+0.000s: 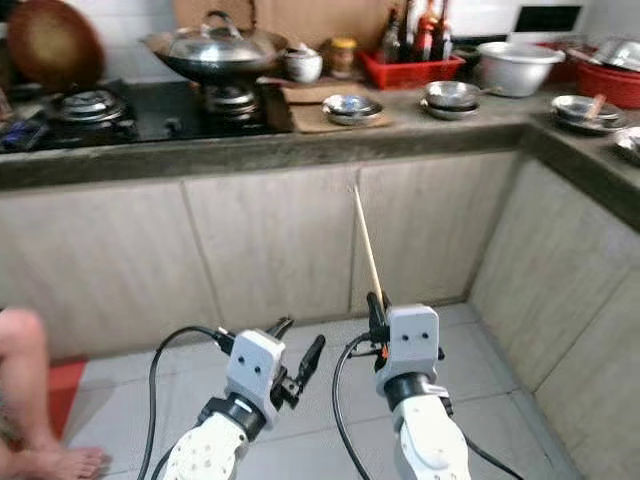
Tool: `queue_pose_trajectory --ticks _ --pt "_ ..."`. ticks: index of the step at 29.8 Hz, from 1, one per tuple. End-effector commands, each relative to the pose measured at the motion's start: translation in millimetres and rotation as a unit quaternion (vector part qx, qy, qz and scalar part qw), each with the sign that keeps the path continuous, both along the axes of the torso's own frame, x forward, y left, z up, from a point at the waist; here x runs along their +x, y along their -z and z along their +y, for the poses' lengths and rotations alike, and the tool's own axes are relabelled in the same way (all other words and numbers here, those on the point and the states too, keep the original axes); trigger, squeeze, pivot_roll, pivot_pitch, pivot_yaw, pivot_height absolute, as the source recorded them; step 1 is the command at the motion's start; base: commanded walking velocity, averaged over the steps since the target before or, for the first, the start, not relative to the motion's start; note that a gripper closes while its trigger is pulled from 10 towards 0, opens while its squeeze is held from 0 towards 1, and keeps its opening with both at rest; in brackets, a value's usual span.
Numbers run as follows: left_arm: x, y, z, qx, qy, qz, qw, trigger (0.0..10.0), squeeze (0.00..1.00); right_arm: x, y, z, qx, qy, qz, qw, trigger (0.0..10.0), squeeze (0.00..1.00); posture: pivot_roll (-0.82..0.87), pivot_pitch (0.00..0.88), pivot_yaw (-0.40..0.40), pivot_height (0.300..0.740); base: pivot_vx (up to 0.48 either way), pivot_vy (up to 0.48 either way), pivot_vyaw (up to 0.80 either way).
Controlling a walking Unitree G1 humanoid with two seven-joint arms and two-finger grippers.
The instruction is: Kitchen organization
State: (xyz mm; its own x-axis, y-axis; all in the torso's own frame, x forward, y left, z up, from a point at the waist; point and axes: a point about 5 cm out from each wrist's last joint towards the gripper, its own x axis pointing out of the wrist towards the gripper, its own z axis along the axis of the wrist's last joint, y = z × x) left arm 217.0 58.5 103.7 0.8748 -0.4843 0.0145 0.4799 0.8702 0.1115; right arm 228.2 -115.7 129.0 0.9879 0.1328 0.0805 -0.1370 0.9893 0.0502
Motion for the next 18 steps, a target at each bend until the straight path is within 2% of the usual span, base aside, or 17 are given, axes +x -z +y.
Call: queue_pose_trajectory --ticks 1,18 --pt "0.6 -0.5 1.7 0.004 -0.003 -0.001 1.0 10.0 0.0 0.9 -1.8 1.0 -0.001 0.001 -0.004 1.0 10.0 0.0 -0.01 0.0 -0.025 0.74 0.319 0.0 -0.8" --pt "2.3 -1.2 2.3 0.006 -0.005 -0.001 1.0 10.0 0.0 2.7 -1.9 1.3 0.001 0.006 -0.004 1.0 10.0 0.0 0.0 0.0 -0.028 0.74 0.328 0.0 -0.8"
